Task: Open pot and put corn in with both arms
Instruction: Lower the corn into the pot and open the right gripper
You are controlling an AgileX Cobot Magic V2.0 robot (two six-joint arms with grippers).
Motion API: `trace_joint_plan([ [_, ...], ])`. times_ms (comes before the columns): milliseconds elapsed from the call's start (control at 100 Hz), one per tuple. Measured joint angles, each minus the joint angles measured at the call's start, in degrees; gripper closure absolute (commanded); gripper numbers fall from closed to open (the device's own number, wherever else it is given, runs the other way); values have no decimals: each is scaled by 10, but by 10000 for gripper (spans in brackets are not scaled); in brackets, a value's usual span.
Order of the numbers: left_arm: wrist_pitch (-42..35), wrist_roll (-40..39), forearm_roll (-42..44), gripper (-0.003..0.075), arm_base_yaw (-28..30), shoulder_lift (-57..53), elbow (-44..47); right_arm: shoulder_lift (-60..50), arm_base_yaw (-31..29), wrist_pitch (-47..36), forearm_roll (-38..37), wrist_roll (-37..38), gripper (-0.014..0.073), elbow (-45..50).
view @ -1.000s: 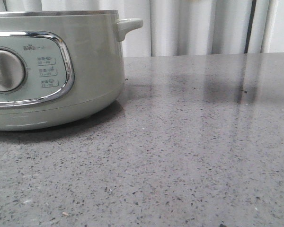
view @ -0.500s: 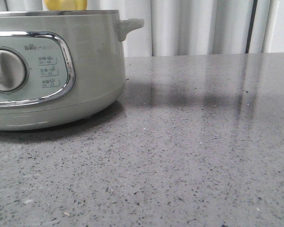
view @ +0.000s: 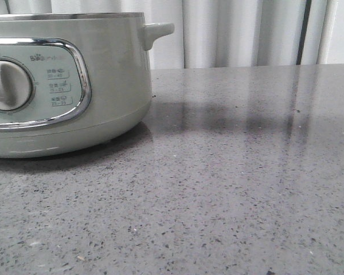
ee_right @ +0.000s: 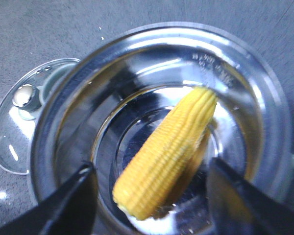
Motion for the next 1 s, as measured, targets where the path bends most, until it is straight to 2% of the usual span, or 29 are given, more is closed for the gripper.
trace_joint_plan([
  [80,43,0,0,360,0,0,-1,-53,0,25,-30,0,368,4],
  [150,84,0,0,425,0,0,-5,-110,0,32,-54,0,449,28],
  [240,131,0,4,543,0,0,-15,-200,0,33,-80,-1,535,87],
  [380,179,0,9,738,0,0,-25,-367,0,7,-114,-1,591,224],
  [550,233,0,10,741,0,0,-25,-571,0,-50,-172,-1,638,408],
  [680,245,1,10,741,0,0,-16,-705,-1,-60,-199,-1,637,514],
  [890,251,2,-33,741,0,0,2,-881,-6,-57,-221,-1,637,609],
  [1000,253,2,-39,741,0,0,9,-932,-6,-51,-221,-1,638,638],
])
